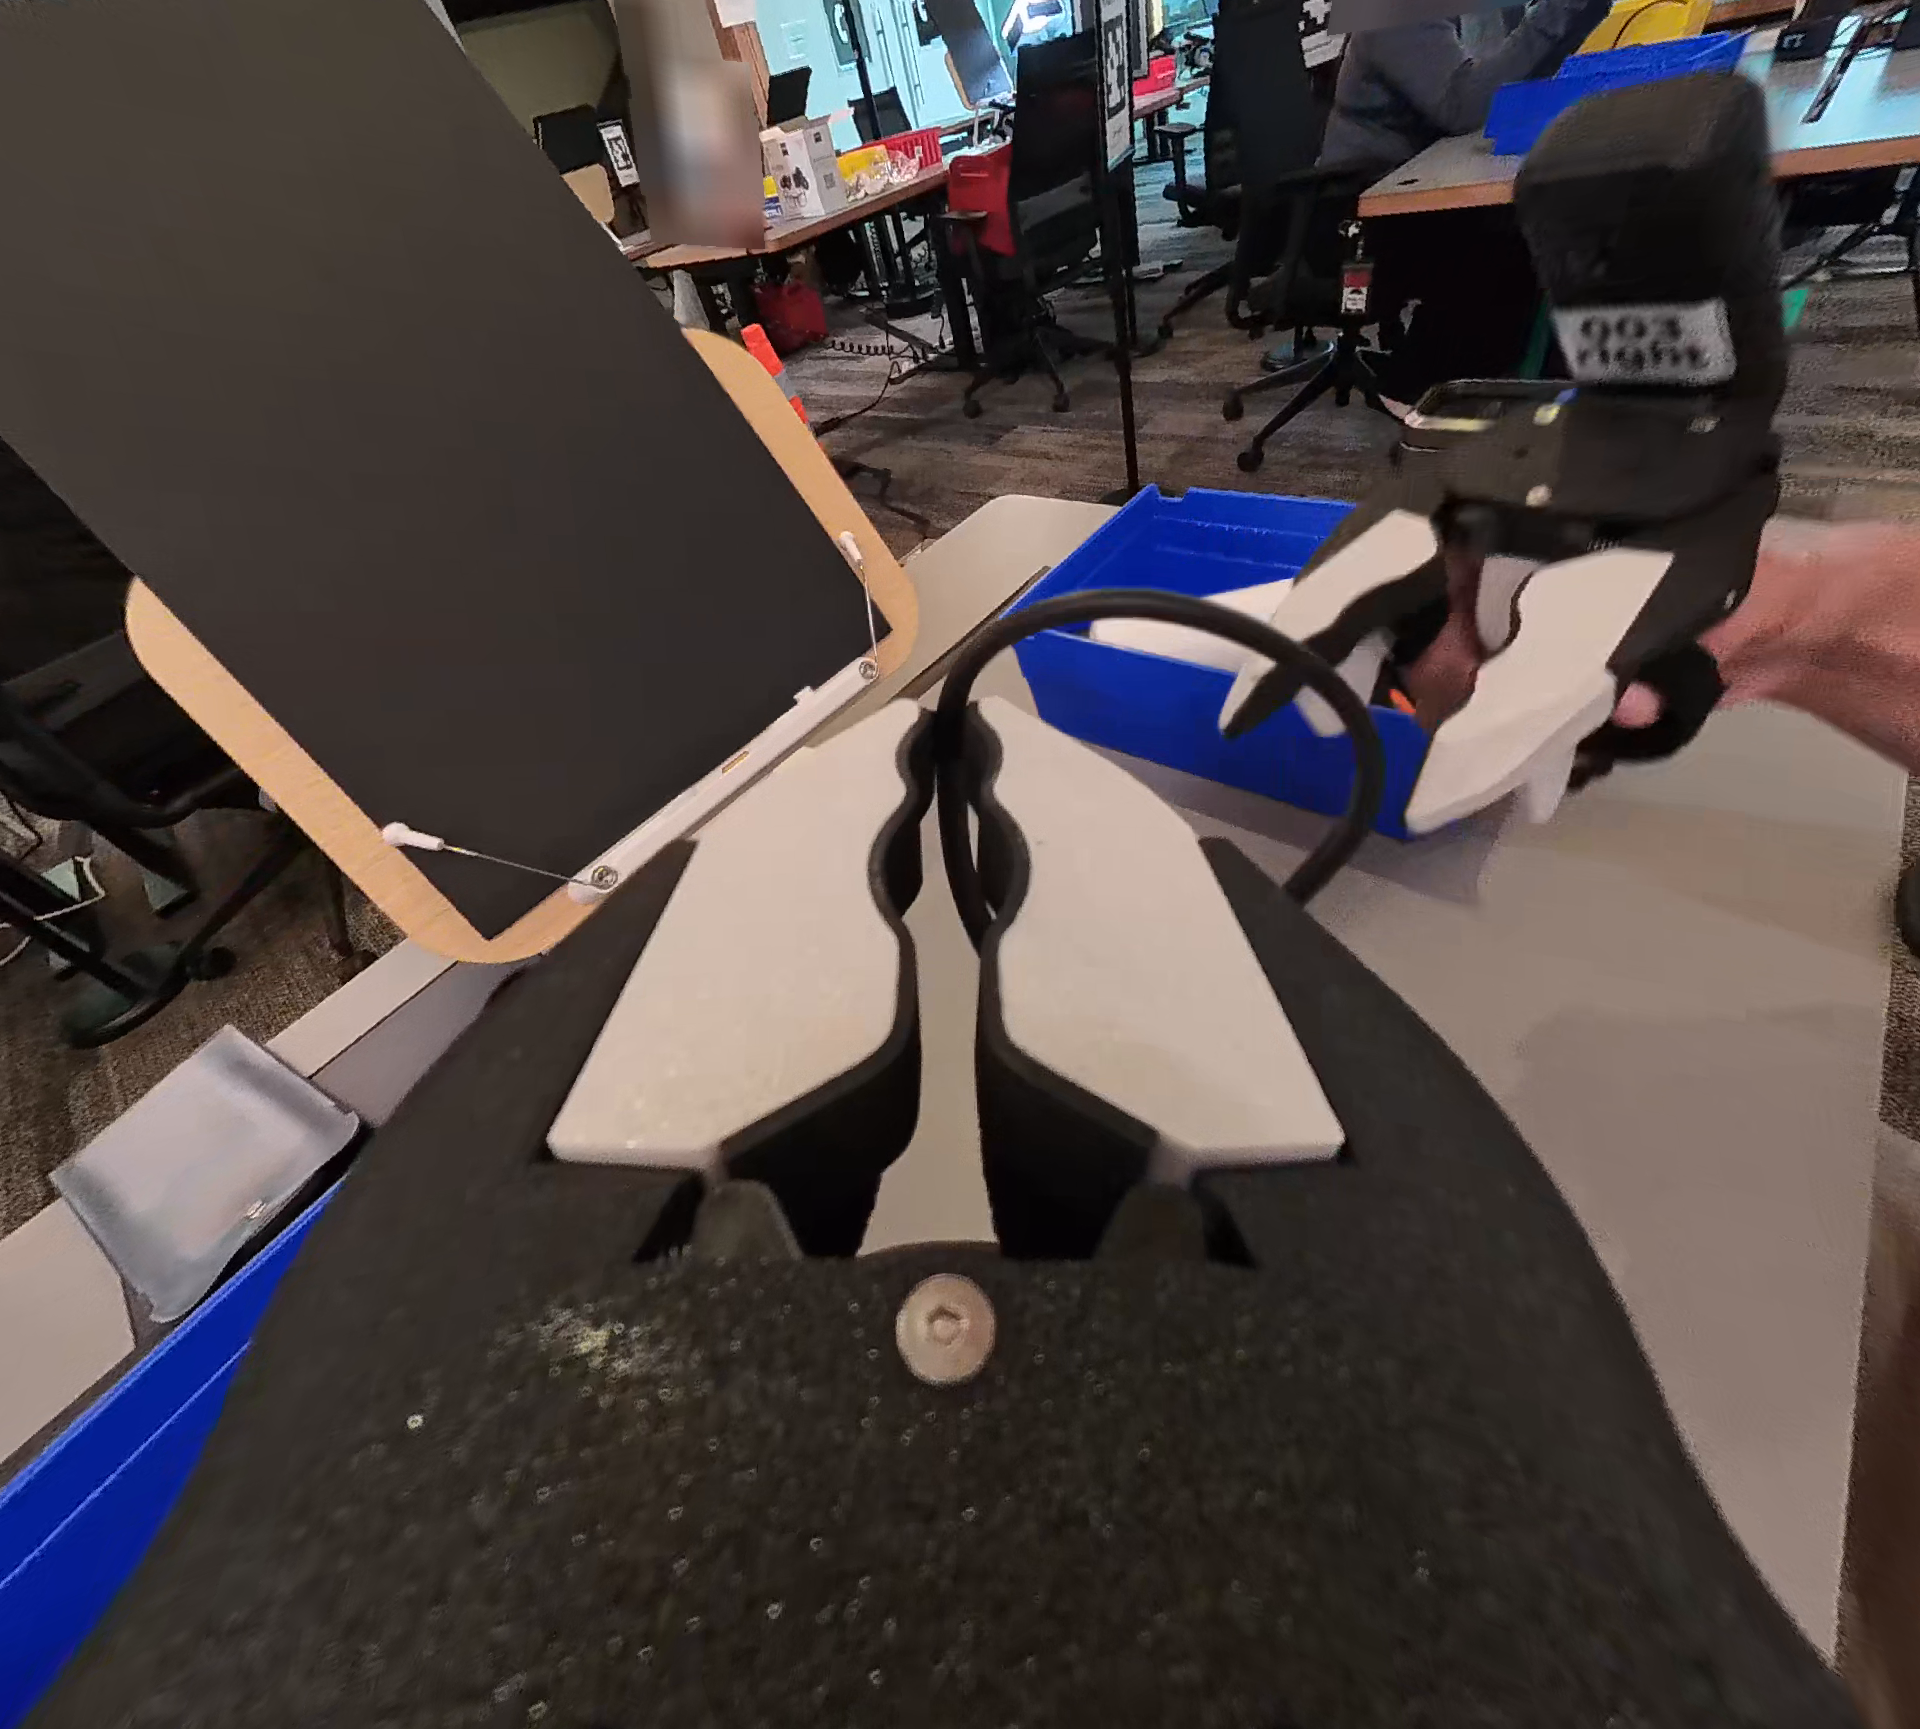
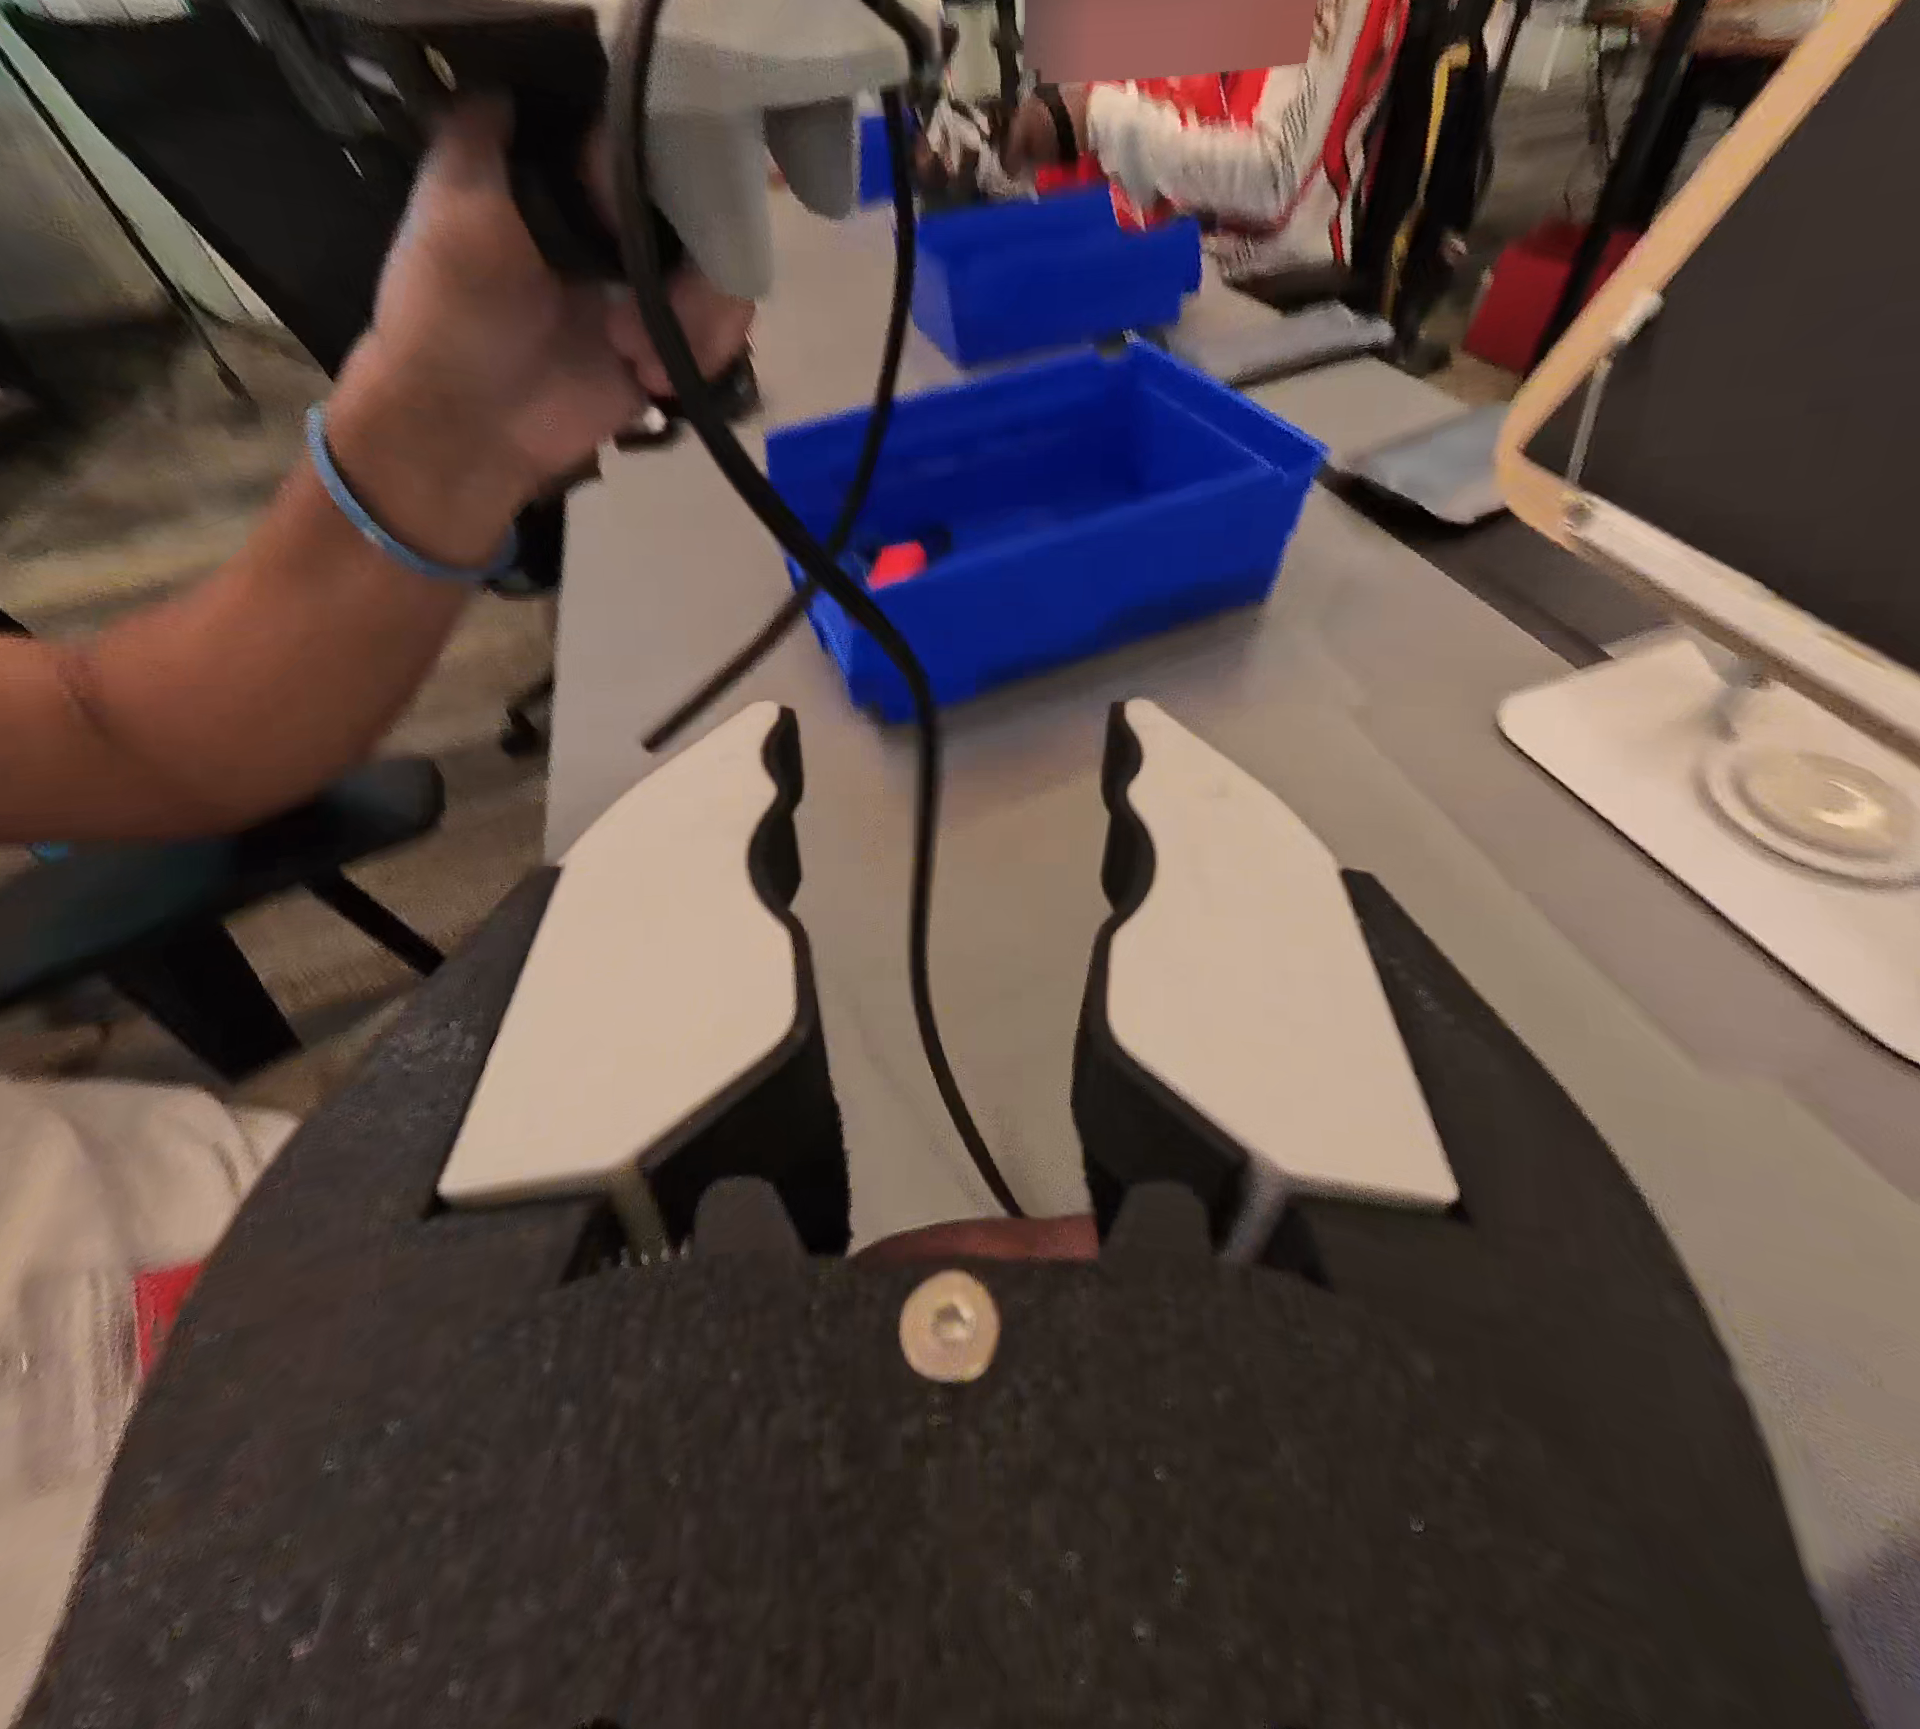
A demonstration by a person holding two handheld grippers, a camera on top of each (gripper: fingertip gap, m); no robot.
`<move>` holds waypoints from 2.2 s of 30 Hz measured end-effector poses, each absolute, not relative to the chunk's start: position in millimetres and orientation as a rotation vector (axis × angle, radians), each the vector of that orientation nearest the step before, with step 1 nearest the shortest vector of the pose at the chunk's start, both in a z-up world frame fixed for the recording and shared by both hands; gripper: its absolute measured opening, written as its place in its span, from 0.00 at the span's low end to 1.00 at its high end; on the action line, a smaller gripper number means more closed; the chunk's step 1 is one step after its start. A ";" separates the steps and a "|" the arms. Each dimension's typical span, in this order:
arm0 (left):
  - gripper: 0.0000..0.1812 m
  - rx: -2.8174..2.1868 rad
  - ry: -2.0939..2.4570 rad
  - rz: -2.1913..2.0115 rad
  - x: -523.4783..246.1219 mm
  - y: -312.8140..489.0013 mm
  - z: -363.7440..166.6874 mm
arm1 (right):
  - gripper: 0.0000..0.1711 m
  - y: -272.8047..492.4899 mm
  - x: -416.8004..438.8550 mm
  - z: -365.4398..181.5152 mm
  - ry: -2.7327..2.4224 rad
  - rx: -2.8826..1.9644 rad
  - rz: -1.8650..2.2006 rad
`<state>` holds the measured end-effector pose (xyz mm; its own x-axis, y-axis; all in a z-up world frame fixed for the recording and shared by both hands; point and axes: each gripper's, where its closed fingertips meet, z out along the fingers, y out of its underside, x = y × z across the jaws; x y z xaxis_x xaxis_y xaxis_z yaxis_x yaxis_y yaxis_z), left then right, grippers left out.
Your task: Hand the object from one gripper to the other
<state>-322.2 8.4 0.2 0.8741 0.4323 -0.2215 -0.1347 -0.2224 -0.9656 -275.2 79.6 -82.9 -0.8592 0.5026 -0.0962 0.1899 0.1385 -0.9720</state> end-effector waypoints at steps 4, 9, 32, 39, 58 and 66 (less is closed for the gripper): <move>0.02 -1.720 -0.218 0.542 -318.8 9.1 3.2 | 0.37 36.4 -273.4 -108.7 -2.158 -0.601 1.801; 0.02 -1.710 -0.212 0.528 -314.9 7.7 6.5 | 0.29 12.0 -297.1 -132.3 -2.079 -0.613 1.715; 0.14 -1.807 -0.344 0.323 -344.3 3.3 -36.3 | 0.03 93.4 -363.7 134.1 -1.937 -0.382 1.269; 0.16 -1.812 -0.235 0.271 -331.1 15.0 -41.2 | 0.03 82.7 -350.0 191.1 -1.925 -0.280 1.404; 0.02 -1.847 -0.012 0.176 -285.6 68.8 -67.7 | 0.03 43.3 -319.8 176.4 -2.030 -0.131 1.572; 0.02 -1.871 -0.079 0.301 -303.7 55.2 -61.9 | 0.04 70.4 -322.3 128.0 -2.126 -0.199 1.396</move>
<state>-303.7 55.2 -61.9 0.9646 0.2041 -0.1672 -0.0961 -0.3183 -0.9431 -322.3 70.4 128.0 -0.8197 0.4237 0.3856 -0.1855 0.4405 -0.8784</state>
